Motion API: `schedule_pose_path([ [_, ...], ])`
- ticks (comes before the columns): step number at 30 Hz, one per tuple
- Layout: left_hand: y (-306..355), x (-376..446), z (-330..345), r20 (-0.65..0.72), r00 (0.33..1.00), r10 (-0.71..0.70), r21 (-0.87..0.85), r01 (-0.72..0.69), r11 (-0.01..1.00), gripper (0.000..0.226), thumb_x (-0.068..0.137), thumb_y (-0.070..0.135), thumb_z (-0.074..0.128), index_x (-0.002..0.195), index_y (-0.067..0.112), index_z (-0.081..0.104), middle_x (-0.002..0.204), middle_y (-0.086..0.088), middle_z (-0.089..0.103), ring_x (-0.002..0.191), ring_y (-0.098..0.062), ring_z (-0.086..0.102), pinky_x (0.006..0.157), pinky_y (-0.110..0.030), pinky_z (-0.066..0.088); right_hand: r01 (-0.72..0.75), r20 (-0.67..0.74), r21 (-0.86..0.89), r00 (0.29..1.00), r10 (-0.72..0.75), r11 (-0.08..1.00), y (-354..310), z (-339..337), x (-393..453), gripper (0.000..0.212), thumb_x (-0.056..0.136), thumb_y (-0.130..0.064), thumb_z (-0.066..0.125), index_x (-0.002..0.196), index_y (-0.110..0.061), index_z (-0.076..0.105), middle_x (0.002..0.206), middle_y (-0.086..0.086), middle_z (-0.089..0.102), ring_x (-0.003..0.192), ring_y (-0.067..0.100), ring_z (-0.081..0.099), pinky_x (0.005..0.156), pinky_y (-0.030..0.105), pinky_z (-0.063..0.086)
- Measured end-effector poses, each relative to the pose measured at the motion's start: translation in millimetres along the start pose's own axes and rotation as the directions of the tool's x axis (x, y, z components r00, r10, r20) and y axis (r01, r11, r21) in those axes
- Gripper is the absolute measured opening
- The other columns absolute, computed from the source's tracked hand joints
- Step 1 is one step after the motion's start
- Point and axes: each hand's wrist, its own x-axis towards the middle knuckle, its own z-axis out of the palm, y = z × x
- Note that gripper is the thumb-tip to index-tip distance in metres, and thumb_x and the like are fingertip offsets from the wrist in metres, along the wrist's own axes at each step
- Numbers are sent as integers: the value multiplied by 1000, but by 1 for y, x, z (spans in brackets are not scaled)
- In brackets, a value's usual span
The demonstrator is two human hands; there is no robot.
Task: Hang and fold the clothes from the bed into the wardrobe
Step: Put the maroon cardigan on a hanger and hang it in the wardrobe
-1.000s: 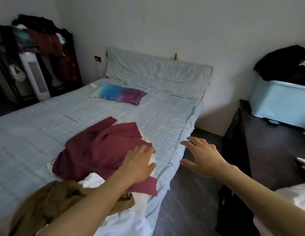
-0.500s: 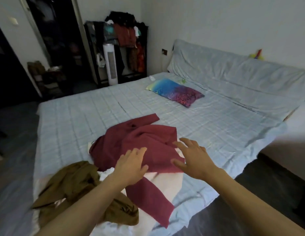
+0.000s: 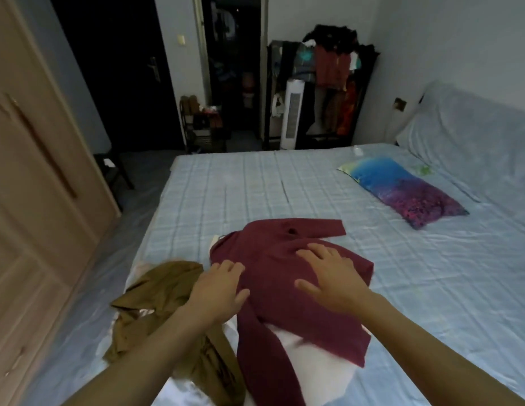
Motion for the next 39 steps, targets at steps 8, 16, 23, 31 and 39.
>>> schedule_pose_path([
  [8, -55, 49, 25, -12, 987, -158, -146, 155, 977, 48, 93, 50, 52, 134, 25, 45, 133, 1, 52, 118, -20, 50, 93, -37, 48, 138, 68, -31, 988, -136, 990, -21, 8, 99, 69, 89, -61, 50, 149, -36, 28, 159, -3, 23, 144, 24, 25, 110, 53, 34],
  [16, -96, 109, 40, 10, 966, -260, -237, 254, 938, 51, 94, 47, 53, 136, 21, 45, 131, -2, 53, 117, -22, 51, 94, -40, 48, 193, 110, 16, 975, -194, 981, -18, 34, 188, 67, 90, -58, 52, 148, -34, 30, 156, -4, 26, 140, 24, 29, 107, 49, 35],
  [23, -130, 171, 58, 56, 930, -364, -295, 364, 883, 55, 93, 45, 55, 140, 20, 41, 125, -5, 55, 112, -23, 54, 92, -42, 49, 258, 166, 22, 952, -258, 966, 0, 60, 278, 66, 89, -57, 53, 148, -34, 32, 156, -5, 29, 141, 21, 28, 109, 47, 32],
  [31, -174, 237, 128, 180, 864, -470, -290, 503, 814, 55, 94, 45, 53, 141, 20, 37, 126, -7, 54, 114, -26, 53, 92, -43, 49, 233, 239, 145, 935, -262, 962, 13, 149, 386, 63, 90, -52, 56, 146, -31, 37, 149, -3, 38, 136, 23, 35, 108, 47, 37],
  [39, -212, 289, 209, 260, 816, -516, -277, 575, 769, 55, 94, 43, 52, 143, 23, 35, 129, -7, 52, 115, -27, 52, 96, -41, 46, 269, 271, 143, 915, -299, 953, 22, 246, 464, 57, 92, -45, 57, 144, -24, 43, 144, 1, 48, 133, 23, 41, 113, 39, 30],
])
